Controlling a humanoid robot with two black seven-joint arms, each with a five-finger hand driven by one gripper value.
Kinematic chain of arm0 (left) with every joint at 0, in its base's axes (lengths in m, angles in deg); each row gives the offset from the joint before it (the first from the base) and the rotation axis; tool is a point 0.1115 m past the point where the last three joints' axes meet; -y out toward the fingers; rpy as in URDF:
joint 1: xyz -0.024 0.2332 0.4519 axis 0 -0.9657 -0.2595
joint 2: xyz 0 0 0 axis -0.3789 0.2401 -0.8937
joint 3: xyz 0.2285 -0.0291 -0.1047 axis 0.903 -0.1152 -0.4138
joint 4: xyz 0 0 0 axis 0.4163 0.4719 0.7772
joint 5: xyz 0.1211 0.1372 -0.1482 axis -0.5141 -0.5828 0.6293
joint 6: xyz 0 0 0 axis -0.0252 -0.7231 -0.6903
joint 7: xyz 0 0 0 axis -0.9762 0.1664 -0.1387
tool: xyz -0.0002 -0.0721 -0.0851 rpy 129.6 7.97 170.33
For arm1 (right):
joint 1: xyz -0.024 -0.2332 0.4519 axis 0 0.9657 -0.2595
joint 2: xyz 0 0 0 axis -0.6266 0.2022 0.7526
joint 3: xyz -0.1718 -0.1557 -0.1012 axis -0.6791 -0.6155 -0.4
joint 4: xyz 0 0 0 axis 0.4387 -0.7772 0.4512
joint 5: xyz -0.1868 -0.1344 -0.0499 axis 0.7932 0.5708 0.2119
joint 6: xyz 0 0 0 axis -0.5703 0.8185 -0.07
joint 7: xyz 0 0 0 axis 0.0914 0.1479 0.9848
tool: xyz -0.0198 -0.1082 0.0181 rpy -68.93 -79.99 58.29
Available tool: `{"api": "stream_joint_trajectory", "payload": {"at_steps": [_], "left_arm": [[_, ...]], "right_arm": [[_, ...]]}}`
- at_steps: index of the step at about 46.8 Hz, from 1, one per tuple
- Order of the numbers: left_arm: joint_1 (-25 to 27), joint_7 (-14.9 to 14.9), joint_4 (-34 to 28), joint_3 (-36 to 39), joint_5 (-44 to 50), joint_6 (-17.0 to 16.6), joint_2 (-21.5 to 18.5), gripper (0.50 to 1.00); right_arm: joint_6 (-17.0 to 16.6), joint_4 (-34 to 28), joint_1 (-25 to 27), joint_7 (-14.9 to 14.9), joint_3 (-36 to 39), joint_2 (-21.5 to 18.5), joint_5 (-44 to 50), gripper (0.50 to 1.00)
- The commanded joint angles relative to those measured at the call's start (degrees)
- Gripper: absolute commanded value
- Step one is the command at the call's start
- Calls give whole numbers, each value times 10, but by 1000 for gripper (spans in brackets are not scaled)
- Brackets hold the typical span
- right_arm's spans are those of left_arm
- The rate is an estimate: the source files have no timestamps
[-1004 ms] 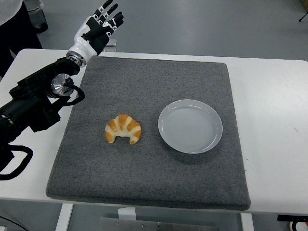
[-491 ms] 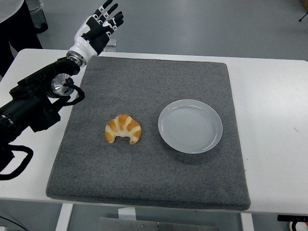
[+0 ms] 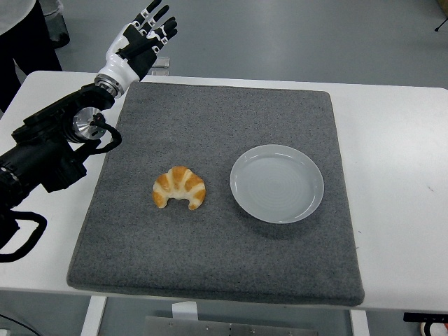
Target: Place the bread on the plate
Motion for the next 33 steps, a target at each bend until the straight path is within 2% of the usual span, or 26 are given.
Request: {"api": "stream_joint_trajectory", "payload": {"at_steps": [1,33], "left_arm": [[0,0,0,1,0,-1,-1,992],[11,3,-1,3,-5,-4,-18,992]], "right_arm": [[0,0,0,0,0,0,0,930],[0,0,-1,0,0,0,0,932]]}}
